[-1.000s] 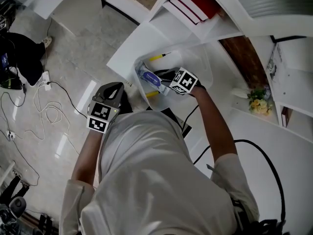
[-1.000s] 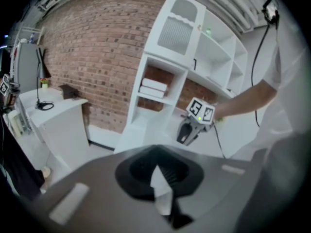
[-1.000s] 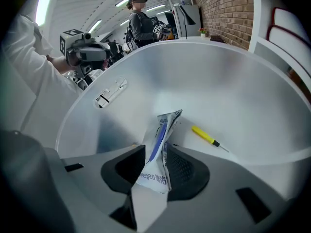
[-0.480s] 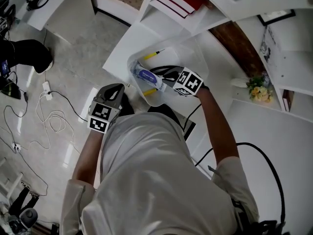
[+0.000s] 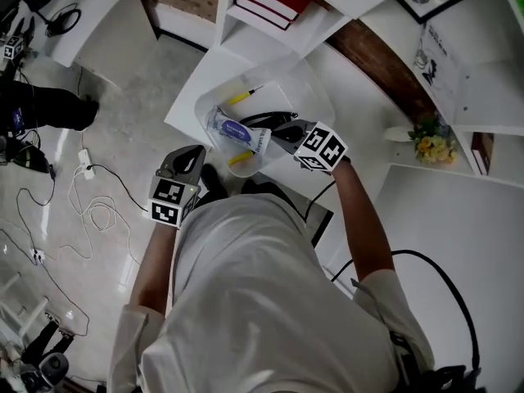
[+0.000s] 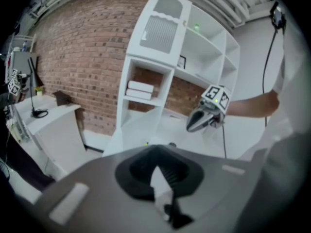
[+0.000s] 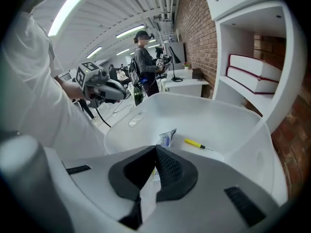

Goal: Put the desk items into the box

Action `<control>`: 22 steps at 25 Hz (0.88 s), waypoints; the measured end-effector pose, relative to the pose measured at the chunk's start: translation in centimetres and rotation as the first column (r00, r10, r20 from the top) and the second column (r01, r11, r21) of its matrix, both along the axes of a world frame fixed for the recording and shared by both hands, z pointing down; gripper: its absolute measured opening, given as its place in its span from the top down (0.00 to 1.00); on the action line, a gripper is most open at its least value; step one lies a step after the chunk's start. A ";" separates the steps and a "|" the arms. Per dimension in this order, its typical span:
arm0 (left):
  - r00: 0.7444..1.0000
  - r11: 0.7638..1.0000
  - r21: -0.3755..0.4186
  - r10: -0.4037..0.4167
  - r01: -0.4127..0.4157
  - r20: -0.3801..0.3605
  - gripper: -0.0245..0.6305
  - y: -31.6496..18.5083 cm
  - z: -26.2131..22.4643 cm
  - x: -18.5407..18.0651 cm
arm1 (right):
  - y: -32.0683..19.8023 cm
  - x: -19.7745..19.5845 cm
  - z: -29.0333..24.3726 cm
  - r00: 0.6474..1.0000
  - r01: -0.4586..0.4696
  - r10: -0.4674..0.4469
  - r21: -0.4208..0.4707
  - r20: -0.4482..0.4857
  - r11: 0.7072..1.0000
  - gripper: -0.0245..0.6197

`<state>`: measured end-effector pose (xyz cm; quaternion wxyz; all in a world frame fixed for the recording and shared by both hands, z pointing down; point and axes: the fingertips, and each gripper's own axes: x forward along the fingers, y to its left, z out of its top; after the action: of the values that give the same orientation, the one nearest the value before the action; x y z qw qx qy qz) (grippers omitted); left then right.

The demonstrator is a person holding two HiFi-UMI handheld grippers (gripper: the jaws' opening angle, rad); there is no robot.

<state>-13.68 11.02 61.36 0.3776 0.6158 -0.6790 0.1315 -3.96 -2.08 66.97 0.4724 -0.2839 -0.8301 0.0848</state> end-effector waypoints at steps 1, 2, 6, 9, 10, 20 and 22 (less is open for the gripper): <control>1.000 1.000 0.000 -0.005 0.005 -0.001 0.96 -0.2 -0.1 0.6 | -0.3 0.4 -0.3 1.000 -0.022 0.022 -0.013 0.009 1.000 0.96; 1.000 1.000 -0.002 -0.007 0.007 -0.002 0.96 -0.3 -0.2 1.1 | -0.5 0.8 -0.5 0.999 -0.040 0.040 -0.021 0.016 0.999 0.96; 1.000 1.000 -0.016 -0.023 0.023 -0.003 0.96 -0.6 -0.1 3.2 | -1.0 2.8 -1.0 0.995 -0.090 0.091 -0.019 0.040 0.996 0.96; 0.999 0.999 -0.010 -0.052 0.052 -0.007 0.96 -1.3 -0.4 4.5 | -1.4 4.1 -2.1 0.988 -0.135 0.138 -0.038 0.070 0.990 0.96; 0.998 0.998 -0.007 -0.058 0.058 -0.006 0.96 -1.6 -0.5 5.0 | -1.5 4.5 -2.5 0.984 -0.153 0.157 -0.051 0.083 0.987 0.96; 0.990 0.991 -0.007 -0.130 0.131 0.051 0.96 -1.9 -1.9 9.1 | -1.6 8.5 -6.2 0.940 -0.268 0.293 -0.155 0.176 0.951 0.96; 0.988 0.989 -0.007 -0.144 0.145 0.052 0.96 -1.7 -2.1 10.1 | -1.7 9.4 -6.2 0.937 -0.272 0.299 -0.162 0.180 0.949 0.96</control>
<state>-3.58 9.36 59.25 0.3718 0.5593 -0.7306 0.1233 5.42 -3.73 60.73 0.3480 -0.1987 -0.8985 0.1793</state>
